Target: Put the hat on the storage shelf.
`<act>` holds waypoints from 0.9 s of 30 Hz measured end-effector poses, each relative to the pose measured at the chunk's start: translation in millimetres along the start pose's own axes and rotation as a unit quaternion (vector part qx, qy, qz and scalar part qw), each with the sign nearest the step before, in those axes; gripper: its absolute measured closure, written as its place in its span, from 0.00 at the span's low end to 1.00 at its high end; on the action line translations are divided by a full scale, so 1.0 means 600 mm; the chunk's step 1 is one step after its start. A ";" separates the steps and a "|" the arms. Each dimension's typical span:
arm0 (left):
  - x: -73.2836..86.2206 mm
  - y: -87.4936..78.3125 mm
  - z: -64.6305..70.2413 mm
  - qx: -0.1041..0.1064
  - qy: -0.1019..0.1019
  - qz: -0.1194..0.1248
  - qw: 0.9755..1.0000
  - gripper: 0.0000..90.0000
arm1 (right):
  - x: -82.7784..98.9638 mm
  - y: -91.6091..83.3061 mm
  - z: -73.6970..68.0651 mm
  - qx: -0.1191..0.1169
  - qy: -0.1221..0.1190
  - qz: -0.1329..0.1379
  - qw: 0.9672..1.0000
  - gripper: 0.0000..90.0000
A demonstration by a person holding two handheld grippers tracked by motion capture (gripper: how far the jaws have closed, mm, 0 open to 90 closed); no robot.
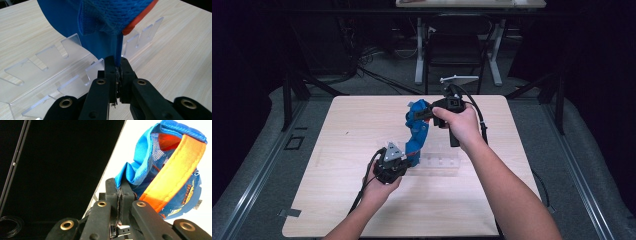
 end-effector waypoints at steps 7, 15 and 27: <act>0.008 0.006 0.002 0.001 -0.003 0.000 1.000 0.98 | 0.003 0.001 0.010 0.000 0.007 -0.001 1.000 0.98; 0.013 0.007 0.003 0.002 -0.003 -0.002 1.000 0.98 | 0.006 0.000 0.020 0.004 0.008 -0.003 1.000 0.98; 0.015 0.007 0.002 0.004 -0.011 -0.003 1.000 0.98 | 0.006 -0.014 0.031 0.016 0.011 0.000 1.000 0.91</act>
Point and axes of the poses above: each handheld gripper's, and its own axes: y roughly forward along the jaws, x roughly out of its underside, z roughly to its right, the point moved 1 cm from there along y, roughly forward along the jaws, and after that the axes turned 8 degrees about y, right-handed, at the moved point
